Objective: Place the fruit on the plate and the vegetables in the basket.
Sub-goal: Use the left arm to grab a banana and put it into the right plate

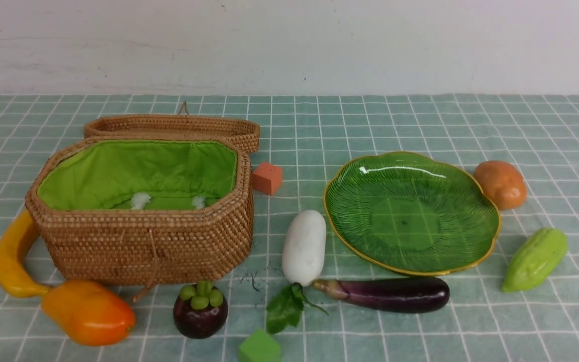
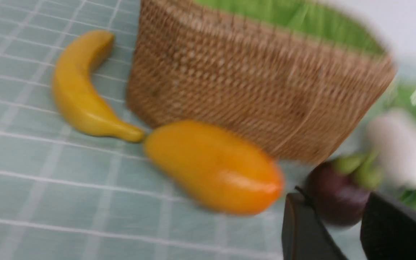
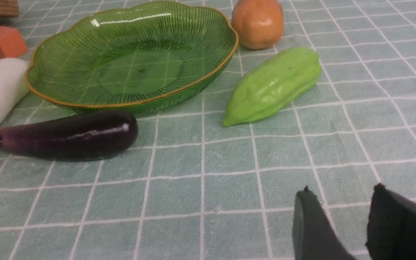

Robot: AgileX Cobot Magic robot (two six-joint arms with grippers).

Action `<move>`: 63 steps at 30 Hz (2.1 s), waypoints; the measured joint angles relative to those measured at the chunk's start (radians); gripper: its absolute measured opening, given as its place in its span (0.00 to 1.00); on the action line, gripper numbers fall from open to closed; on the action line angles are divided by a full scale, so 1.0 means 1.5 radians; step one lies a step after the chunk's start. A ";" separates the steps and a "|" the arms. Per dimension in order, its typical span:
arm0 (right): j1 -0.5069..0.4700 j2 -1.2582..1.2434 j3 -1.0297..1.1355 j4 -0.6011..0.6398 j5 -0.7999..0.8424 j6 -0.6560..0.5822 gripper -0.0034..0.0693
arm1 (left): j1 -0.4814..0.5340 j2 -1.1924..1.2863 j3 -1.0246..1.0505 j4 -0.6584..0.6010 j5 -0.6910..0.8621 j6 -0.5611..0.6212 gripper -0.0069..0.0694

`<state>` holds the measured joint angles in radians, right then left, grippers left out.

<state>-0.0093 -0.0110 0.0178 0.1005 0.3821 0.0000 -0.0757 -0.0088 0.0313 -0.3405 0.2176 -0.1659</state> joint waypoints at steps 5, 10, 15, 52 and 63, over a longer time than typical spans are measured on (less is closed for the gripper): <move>0.000 0.000 0.000 0.000 0.000 0.000 0.38 | 0.000 0.000 0.000 -0.184 -0.074 -0.091 0.40; 0.000 0.000 0.000 0.000 0.000 0.000 0.38 | 0.000 0.000 -0.001 -0.250 -0.116 -0.095 0.37; 0.000 0.000 0.000 -0.004 -0.002 0.000 0.38 | 0.000 0.000 -0.074 -0.248 0.005 -0.020 0.17; 0.157 0.460 -0.744 0.361 0.532 -0.304 0.27 | 0.048 0.642 -0.583 0.175 0.452 -0.052 0.07; 0.158 0.441 -0.746 0.384 0.559 -0.343 0.27 | 0.305 0.831 -0.598 -0.025 0.364 0.131 0.07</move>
<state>0.2280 0.6504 -1.1016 0.6766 1.2210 -0.5142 0.3816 1.2376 -0.8656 -0.3778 0.7630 0.0300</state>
